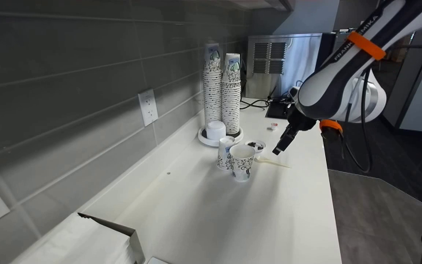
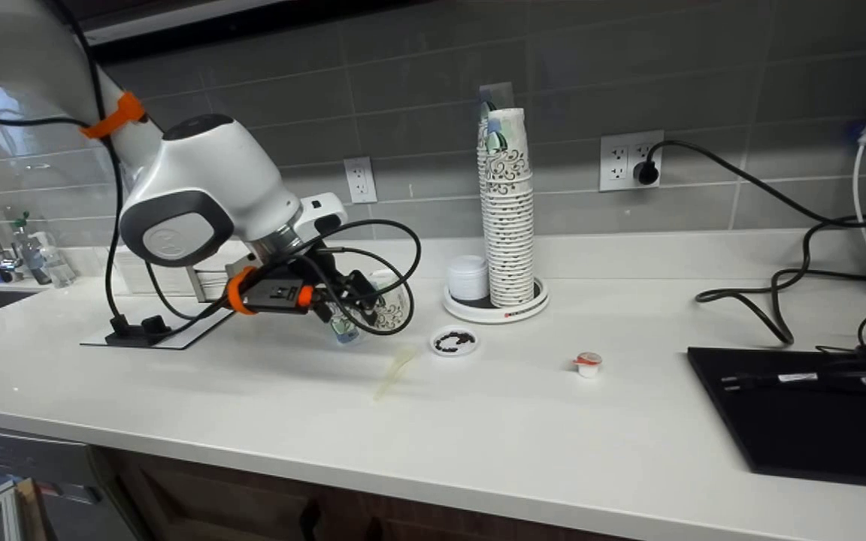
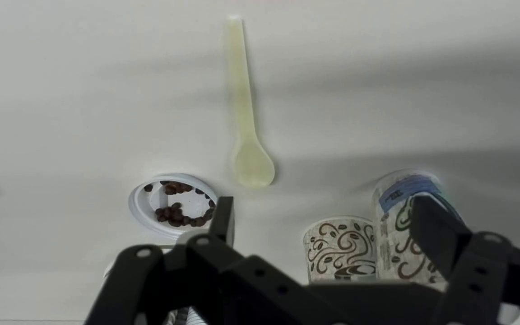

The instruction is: Place some coffee beans from the white lid in the cup on the left using the white spoon.

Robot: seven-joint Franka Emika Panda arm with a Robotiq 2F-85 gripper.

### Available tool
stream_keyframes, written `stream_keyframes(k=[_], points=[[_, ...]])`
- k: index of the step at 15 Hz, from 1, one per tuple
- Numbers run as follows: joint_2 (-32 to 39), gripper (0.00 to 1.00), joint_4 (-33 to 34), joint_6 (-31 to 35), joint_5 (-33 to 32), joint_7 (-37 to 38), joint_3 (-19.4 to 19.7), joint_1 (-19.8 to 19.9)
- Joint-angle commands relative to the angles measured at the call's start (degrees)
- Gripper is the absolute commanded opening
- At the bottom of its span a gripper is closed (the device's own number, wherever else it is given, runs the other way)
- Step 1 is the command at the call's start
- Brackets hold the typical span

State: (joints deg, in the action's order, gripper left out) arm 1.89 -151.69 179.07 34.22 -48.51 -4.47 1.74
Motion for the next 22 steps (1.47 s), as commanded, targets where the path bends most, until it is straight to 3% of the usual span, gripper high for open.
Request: stream_keyframes(k=[1, 7, 12, 22], points=[[0.5, 1.00, 4.0, -4.1, 13.8, -14.9, -1.2, 3.0], [3.7, 1.00, 7.9, -9.9, 33.2, -39.6, 0.6, 7.7], [8.7, 1.00, 10.8, -12.3, 45.6, -56.2, 0.3, 10.7], [17.0, 1.00, 16.7, -16.0, 64.4, -77.9, 0.2, 11.2]])
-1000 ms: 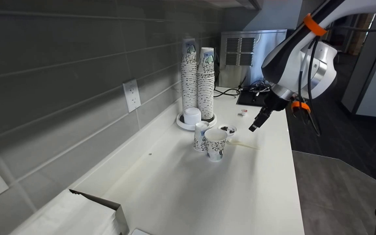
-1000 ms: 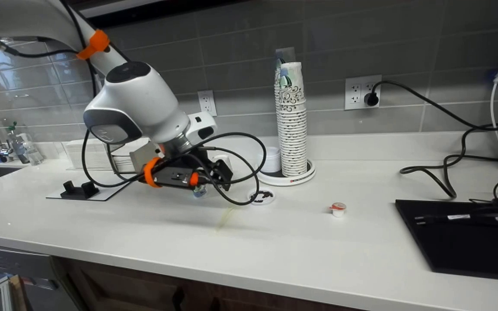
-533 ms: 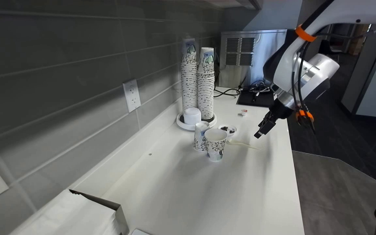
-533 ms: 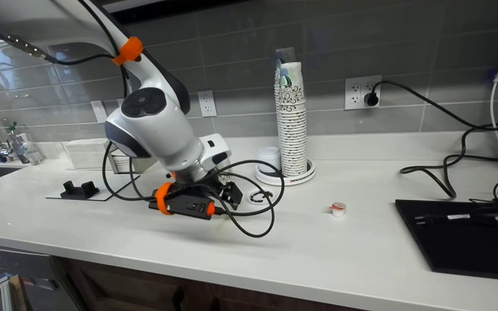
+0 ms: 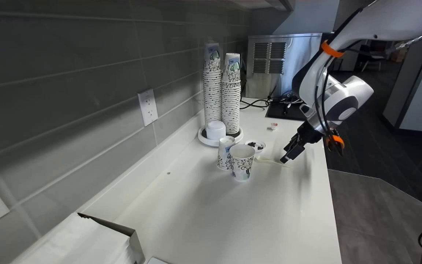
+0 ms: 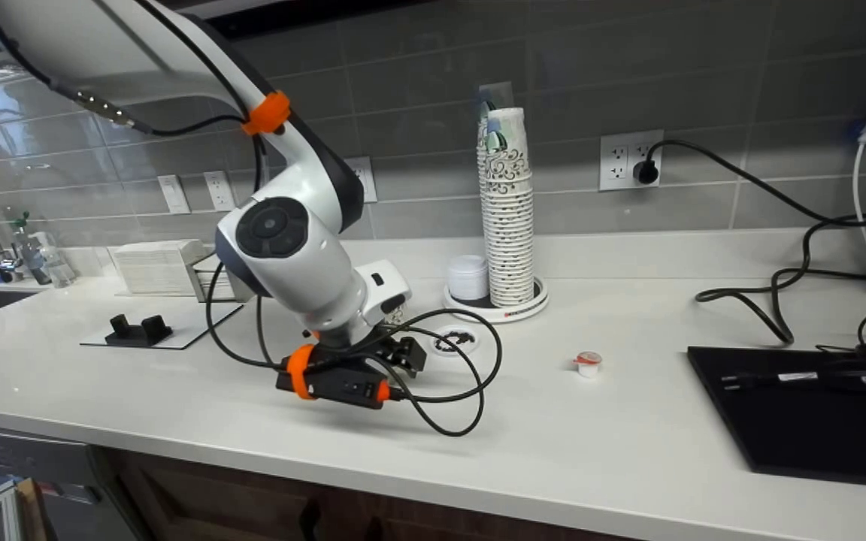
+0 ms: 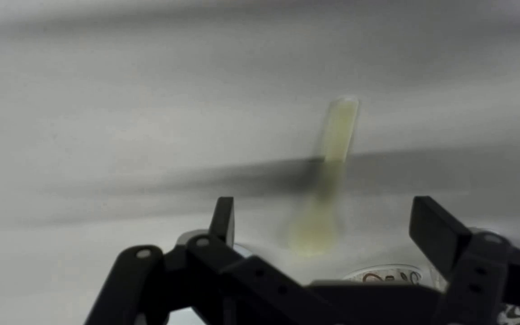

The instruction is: Place some coffee beans from the white lid in the cup on the left using the white spoon.

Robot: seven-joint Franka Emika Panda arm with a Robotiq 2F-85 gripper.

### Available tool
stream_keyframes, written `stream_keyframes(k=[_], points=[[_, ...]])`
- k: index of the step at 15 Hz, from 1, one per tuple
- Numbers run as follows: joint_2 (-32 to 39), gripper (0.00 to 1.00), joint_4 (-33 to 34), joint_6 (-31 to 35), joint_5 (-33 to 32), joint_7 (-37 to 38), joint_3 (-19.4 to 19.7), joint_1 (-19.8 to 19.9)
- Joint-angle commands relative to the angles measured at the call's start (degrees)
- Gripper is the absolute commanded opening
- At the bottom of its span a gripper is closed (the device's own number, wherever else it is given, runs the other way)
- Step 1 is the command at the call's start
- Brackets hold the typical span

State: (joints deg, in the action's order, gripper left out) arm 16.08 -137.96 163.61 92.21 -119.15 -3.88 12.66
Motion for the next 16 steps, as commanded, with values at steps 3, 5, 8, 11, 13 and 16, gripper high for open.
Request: stream_keyframes(k=[3, 5, 8, 11, 13, 16], points=[[4.0, 1.00, 4.5, -0.6, 13.0, -14.4, -0.2, -0.2], [4.8, 0.84, 5.1, -1.6, 15.8, -16.7, -0.1, -0.2], [5.9, 0.61, 5.5, -3.1, 19.0, -19.3, -0.1, -0.4], [7.2, 0.39, 5.6, -3.3, 20.7, -20.7, -0.1, -0.8], [7.2, 0.26, 5.8, -3.0, 21.6, -21.5, 0.0, -0.9], [6.9, 0.05, 5.6, -2.2, 22.4, -21.9, -0.2, -1.3]])
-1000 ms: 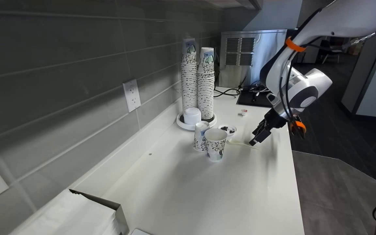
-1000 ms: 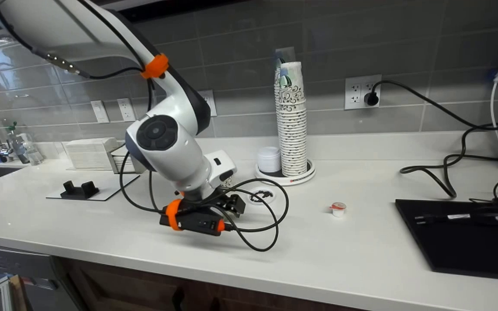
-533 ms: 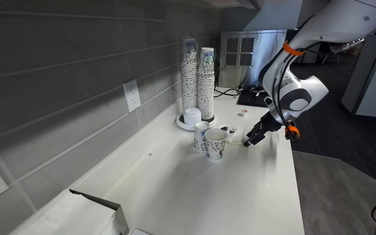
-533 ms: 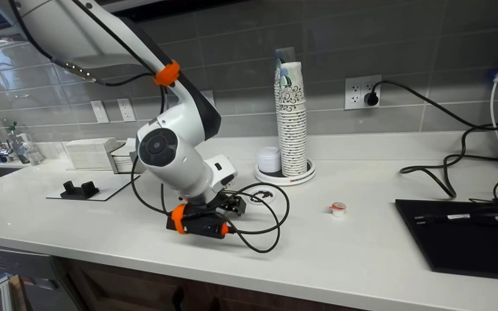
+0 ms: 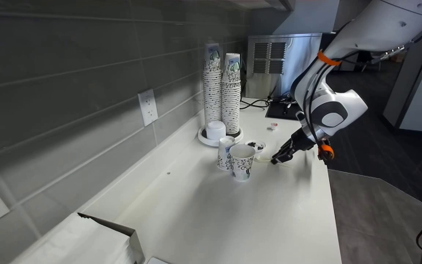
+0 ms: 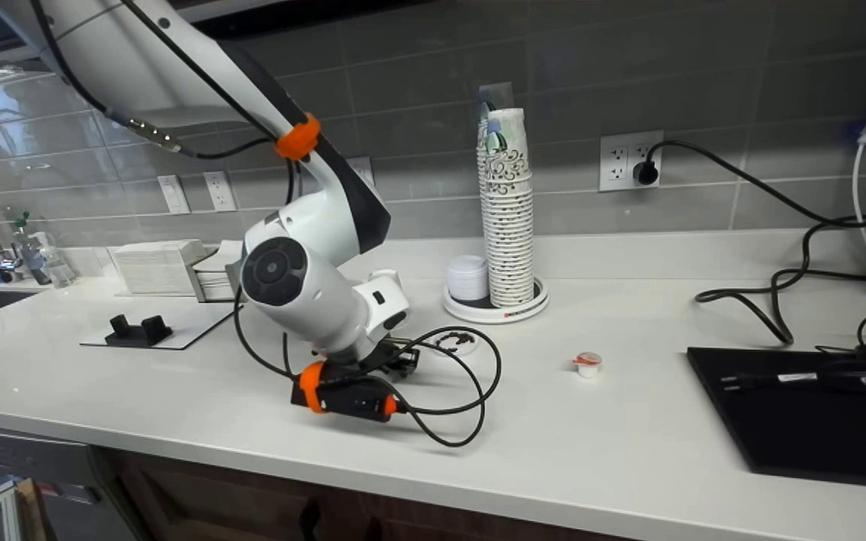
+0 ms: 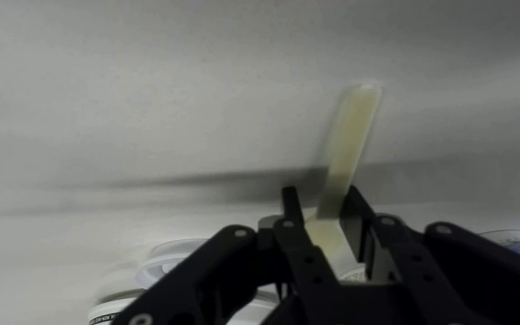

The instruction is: Place some coffee beans from the white lid in the cup on the left using the white spoon.

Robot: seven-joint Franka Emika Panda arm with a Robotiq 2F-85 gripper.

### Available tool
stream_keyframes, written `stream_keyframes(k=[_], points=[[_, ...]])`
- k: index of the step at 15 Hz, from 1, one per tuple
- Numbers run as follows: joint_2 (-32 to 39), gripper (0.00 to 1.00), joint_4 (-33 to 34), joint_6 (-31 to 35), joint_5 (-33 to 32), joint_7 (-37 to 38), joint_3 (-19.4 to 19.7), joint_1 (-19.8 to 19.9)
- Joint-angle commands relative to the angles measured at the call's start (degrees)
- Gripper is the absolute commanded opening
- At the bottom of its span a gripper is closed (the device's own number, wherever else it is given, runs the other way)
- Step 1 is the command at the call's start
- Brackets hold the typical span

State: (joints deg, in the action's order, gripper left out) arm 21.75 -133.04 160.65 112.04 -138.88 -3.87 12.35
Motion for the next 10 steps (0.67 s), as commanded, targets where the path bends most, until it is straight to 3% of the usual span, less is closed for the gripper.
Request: stream_keyframes(k=[1, 10], points=[[1.2, 0.01, 0.5, 1.1, 2.6, -2.0, -0.4, -1.2], [-1.7, 0.03, -0.4, 7.0, 4.2, 1.5, -1.4, -4.2]])
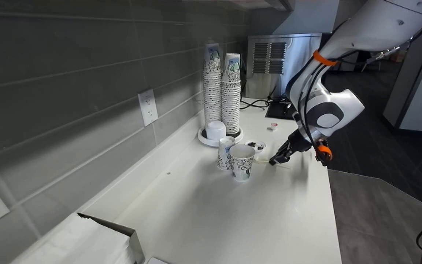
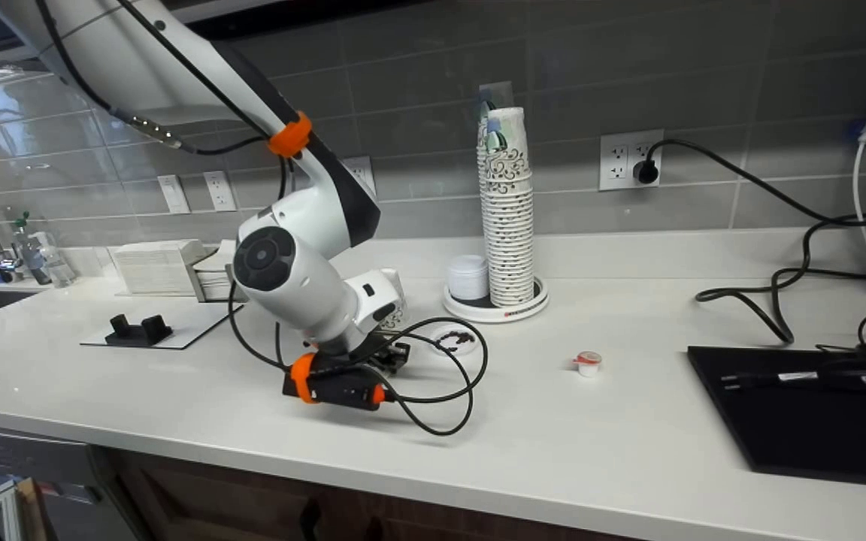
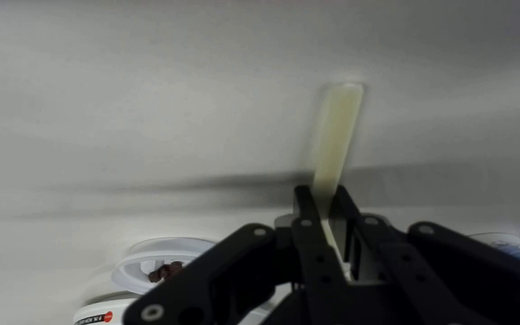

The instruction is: Place some coffee beans from the white lid in the cup on the left using the white spoon.

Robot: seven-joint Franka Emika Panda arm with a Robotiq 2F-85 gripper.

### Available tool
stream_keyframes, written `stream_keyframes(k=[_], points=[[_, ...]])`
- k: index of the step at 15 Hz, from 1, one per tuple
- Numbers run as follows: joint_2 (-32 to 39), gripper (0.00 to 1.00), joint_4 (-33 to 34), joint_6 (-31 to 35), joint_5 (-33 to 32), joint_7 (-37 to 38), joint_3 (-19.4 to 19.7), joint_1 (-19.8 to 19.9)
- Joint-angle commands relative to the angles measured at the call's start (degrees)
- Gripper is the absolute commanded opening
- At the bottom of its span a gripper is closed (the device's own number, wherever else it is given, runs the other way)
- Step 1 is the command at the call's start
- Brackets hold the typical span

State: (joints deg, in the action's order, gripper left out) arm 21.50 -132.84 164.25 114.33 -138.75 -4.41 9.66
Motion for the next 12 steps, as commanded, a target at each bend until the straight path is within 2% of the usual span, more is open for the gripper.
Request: stream_keyframes(k=[1, 7, 12], points=[[-2.2, 0.03, -0.6, 4.4, 2.1, 1.6, -1.0, -1.9], [-4.4, 0.03, -0.2, 12.0, -0.4, 10.4, -2.7, -2.7], [-3.7, 0.03, -1.3, 13.2, -10.1, 30.4, -9.0, 1.4]])
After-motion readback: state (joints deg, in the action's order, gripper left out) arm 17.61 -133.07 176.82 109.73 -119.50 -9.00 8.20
